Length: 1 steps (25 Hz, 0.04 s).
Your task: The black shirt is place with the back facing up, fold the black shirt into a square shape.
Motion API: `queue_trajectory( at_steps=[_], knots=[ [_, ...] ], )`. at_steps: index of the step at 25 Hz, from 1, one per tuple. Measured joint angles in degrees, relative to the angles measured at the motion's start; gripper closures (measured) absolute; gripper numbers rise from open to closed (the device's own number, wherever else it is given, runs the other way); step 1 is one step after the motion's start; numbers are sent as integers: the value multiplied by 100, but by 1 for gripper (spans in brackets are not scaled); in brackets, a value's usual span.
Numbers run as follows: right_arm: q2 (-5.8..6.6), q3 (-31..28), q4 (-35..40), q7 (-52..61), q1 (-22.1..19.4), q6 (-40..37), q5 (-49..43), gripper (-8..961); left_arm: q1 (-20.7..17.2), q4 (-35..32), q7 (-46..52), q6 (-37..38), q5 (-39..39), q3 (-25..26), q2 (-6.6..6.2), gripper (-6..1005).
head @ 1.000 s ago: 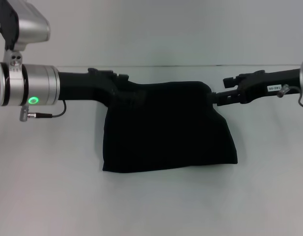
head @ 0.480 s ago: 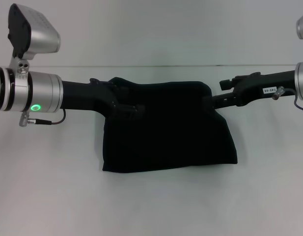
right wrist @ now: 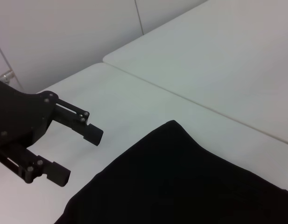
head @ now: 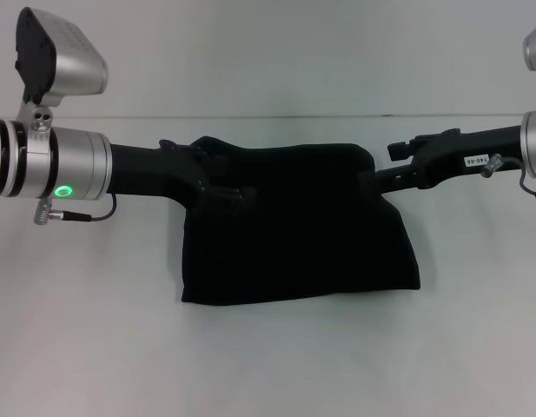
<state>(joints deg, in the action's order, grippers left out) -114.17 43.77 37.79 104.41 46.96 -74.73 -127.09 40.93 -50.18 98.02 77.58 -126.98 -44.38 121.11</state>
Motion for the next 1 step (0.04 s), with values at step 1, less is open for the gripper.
queue_trajectory(
  at_steps=[1],
  knots=[
    [0, 0, 0, 0, -3, -1, 0, 13, 0, 0, 0, -2, 0, 0, 0, 243]
  ],
)
